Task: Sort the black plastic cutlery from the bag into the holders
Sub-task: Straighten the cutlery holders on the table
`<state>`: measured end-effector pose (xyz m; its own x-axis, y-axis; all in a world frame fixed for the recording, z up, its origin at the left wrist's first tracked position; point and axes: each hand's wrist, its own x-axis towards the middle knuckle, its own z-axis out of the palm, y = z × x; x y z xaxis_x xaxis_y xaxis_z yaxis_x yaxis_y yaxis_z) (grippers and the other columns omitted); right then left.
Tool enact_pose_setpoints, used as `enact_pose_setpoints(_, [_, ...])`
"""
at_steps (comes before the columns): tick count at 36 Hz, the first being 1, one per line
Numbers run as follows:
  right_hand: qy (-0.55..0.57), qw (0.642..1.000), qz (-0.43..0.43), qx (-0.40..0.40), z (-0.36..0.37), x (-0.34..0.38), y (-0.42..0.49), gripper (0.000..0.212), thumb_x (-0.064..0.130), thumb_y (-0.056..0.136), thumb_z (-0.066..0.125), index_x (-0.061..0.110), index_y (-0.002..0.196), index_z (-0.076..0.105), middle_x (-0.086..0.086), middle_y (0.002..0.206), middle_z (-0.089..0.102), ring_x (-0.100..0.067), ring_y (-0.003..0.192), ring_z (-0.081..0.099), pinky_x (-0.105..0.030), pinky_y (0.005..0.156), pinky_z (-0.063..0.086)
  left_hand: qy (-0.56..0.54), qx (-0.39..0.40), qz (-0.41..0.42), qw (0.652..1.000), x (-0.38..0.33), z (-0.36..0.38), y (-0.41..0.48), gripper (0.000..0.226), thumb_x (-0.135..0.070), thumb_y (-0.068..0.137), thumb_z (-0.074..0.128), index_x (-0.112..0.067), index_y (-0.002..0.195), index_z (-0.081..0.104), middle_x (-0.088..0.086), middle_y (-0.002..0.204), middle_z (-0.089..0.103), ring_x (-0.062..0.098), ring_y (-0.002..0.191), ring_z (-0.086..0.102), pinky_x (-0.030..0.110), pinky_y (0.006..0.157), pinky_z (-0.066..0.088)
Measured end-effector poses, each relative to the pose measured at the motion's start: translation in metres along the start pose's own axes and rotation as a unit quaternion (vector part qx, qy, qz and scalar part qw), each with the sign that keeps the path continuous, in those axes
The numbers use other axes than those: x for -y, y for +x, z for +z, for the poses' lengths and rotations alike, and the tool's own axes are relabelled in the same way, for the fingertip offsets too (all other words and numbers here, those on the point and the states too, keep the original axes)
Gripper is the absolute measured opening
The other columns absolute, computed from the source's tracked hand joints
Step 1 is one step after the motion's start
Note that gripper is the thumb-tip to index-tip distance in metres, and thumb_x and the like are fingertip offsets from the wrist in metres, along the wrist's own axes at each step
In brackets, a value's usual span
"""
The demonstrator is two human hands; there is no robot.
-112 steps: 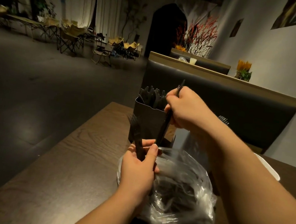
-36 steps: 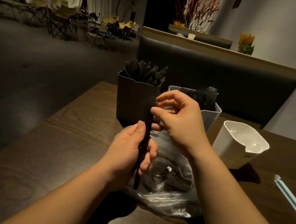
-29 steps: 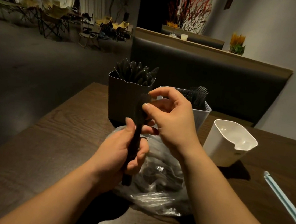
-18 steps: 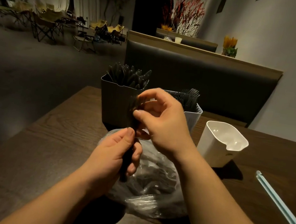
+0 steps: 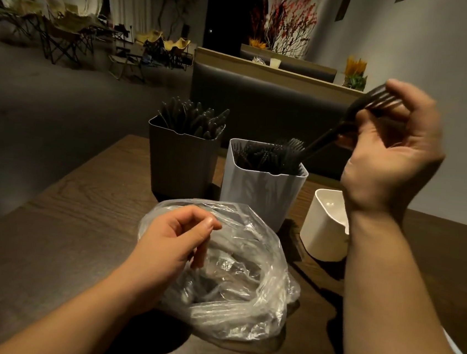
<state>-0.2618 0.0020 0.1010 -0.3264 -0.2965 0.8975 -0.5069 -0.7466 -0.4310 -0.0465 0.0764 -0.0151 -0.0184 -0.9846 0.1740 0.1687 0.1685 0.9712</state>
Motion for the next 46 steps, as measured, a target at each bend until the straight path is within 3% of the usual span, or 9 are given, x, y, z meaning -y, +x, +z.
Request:
enact_pose_setpoints(6, [-0.063, 0.99, -0.006, 0.129, 0.016, -0.031, -0.02, 0.039, 0.001, 0.091, 0.063, 0.01, 0.129, 0.063, -0.001, 0.124, 0.062, -0.01, 0.117, 0.058, -0.026, 0.099, 0.052, 0.008, 0.004, -0.003, 1.0, 0.0, 0.0, 0.0, 0.017, -0.029, 0.084, 0.061, -0.02, 0.081, 0.075, 0.004, 0.059, 0.053, 0.015, 0.053, 0.049, 0.028, 0.053, 0.042])
enact_pose_setpoints(11, [-0.221, 0.945, -0.031, 0.238, 0.021, -0.046, -0.041, 0.028, 0.028, 0.091, 0.06, 0.019, 0.112, 0.076, -0.005, 0.104, 0.067, -0.027, 0.101, 0.054, -0.045, 0.084, 0.051, 0.034, -0.006, 0.029, 0.999, -0.004, 0.0, -0.001, 0.013, -0.025, 0.086, 0.062, -0.022, 0.083, 0.075, 0.001, 0.06, 0.057, 0.016, 0.054, 0.051, 0.026, 0.054, 0.044])
enact_pose_setpoints(18, [-0.164, 0.936, 0.121, 0.287, 0.026, -0.032, -0.017, 0.038, 0.033, 0.104, 0.043, 0.013, 0.128, 0.065, -0.006, 0.132, 0.06, -0.018, 0.124, 0.052, -0.023, 0.097, 0.036, 0.209, -0.036, 0.098, 0.972, -0.041, 0.007, 0.015, 0.029, -0.021, 0.084, 0.076, -0.033, 0.109, 0.066, -0.012, 0.1, 0.068, 0.003, 0.095, 0.065, 0.026, 0.081, 0.055])
enact_pose_setpoints(22, [-0.212, 0.844, 0.238, 0.432, 0.051, -0.034, 0.007, 0.059, 0.049, 0.106, 0.031, 0.013, 0.153, 0.037, -0.009, 0.158, 0.038, -0.024, 0.145, 0.034, -0.033, 0.115, 0.025, 0.289, 0.001, 0.056, 0.956, -0.056, 0.022, 0.053, 0.076, -0.026, 0.079, 0.084, -0.029, 0.142, 0.042, -0.021, 0.124, 0.049, -0.001, 0.114, 0.051, 0.011, 0.088, 0.041])
enact_pose_setpoints(26, [-0.296, 0.755, 0.195, 0.552, 0.077, -0.027, 0.009, 0.073, 0.064, 0.101, 0.017, 0.017, 0.156, 0.03, -0.01, 0.16, 0.032, -0.029, 0.148, 0.028, -0.046, 0.117, 0.025, 0.242, 0.051, -0.008, 0.969, -0.041, 0.03, 0.086, 0.085, -0.026, 0.072, 0.089, -0.03, 0.141, 0.039, -0.004, 0.126, 0.061, 0.013, 0.106, 0.063, 0.026, 0.075, 0.056])
enact_pose_setpoints(29, [-0.262, 0.757, 0.179, 0.571, 0.08, -0.02, 0.001, 0.071, 0.065, 0.1, 0.026, 0.021, 0.157, 0.027, -0.005, 0.162, 0.029, -0.026, 0.149, 0.026, -0.046, 0.12, 0.023, 0.22, 0.066, -0.022, 0.973, -0.033, 0.034, 0.095, 0.09, -0.024, 0.075, 0.087, -0.032, 0.144, 0.029, 0.002, 0.121, 0.06, 0.011, 0.087, 0.059, 0.013, 0.05, 0.045])
enact_pose_setpoints(34, [-0.222, 0.782, 0.202, 0.547, 0.066, -0.03, 0.003, 0.066, 0.057, 0.103, 0.03, 0.019, 0.157, 0.024, -0.01, 0.162, 0.028, -0.029, 0.147, 0.03, -0.05, 0.12, 0.027, 0.222, 0.044, 0.014, 0.974, -0.025, 0.033, 0.105, 0.083, -0.027, 0.076, 0.087, -0.028, 0.143, 0.037, -0.003, 0.125, 0.061, 0.013, 0.107, 0.064, 0.031, 0.084, 0.06])
enact_pose_setpoints(43, [-0.094, 0.726, 0.369, 0.572, 0.052, -0.028, 0.032, 0.083, 0.08, 0.09, 0.015, 0.033, 0.158, 0.021, -0.002, 0.167, 0.014, -0.03, 0.154, 0.012, -0.053, 0.122, 0.008, 0.208, 0.03, 0.02, 0.977, -0.021, 0.037, 0.111, 0.068, -0.031, 0.083, 0.081, -0.033, 0.138, 0.04, -0.006, 0.124, 0.061, 0.016, 0.11, 0.064, 0.043, 0.092, 0.058])
enact_pose_setpoints(46, [-0.088, 0.768, 0.353, 0.527, 0.046, -0.028, 0.049, 0.08, 0.075, 0.094, 0.012, 0.029, 0.156, 0.032, 0.0, 0.165, 0.023, -0.026, 0.153, 0.017, -0.05, 0.121, 0.009, 0.212, 0.039, 0.022, 0.976, -0.021, 0.038, 0.114, 0.066, -0.029, 0.085, 0.079, -0.033, 0.139, 0.04, -0.005, 0.128, 0.06, 0.015, 0.112, 0.062, 0.041, 0.097, 0.056])
